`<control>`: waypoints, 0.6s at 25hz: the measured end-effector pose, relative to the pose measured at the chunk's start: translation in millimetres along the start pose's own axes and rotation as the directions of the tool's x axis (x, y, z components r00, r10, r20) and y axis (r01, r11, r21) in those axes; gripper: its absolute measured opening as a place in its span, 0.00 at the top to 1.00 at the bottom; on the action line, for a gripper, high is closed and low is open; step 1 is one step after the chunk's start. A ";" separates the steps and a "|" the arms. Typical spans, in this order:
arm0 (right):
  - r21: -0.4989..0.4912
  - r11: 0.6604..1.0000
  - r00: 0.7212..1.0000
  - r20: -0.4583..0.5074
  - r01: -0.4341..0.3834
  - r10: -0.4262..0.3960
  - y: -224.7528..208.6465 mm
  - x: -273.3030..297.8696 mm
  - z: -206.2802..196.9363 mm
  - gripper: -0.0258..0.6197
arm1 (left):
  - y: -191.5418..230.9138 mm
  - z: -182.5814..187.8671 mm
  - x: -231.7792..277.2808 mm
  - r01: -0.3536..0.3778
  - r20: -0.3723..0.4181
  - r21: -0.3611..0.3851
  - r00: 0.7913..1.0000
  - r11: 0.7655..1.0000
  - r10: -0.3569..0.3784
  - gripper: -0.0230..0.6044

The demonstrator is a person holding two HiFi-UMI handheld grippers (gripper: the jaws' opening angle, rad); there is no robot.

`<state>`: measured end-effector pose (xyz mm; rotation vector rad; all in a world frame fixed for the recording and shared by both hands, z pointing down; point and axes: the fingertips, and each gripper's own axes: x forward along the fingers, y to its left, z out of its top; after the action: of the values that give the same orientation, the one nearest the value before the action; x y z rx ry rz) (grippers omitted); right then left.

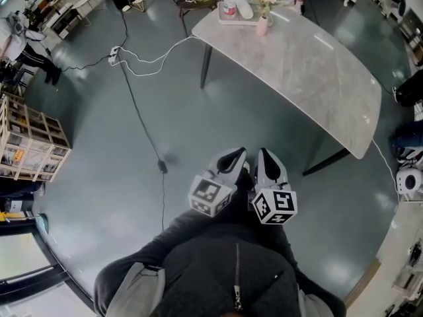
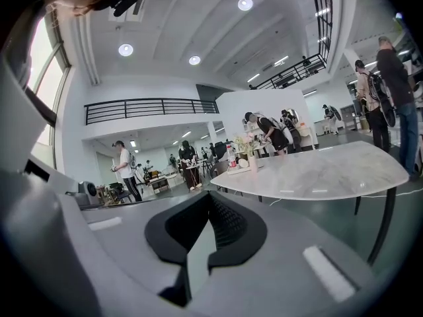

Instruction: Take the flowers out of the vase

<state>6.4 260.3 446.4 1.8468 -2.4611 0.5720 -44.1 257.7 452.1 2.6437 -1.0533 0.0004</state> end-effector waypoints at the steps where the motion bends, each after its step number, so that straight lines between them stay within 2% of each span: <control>1: 0.000 1.000 1.000 -0.001 -0.003 0.003 -4.2 6.6 3.5 0.96 | 3.9 2.5 7.5 -0.001 0.005 0.005 1.000 1.000 0.001 0.96; 15: -0.004 0.999 0.999 0.011 -0.048 0.048 -80.6 106.6 62.3 0.96 | 52.8 38.8 121.1 -0.040 0.048 0.007 0.998 0.999 0.040 0.96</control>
<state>61.9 124.1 434.9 1.7989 -2.5185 0.5607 4.8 129.4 442.4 2.6410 -1.1238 -0.0512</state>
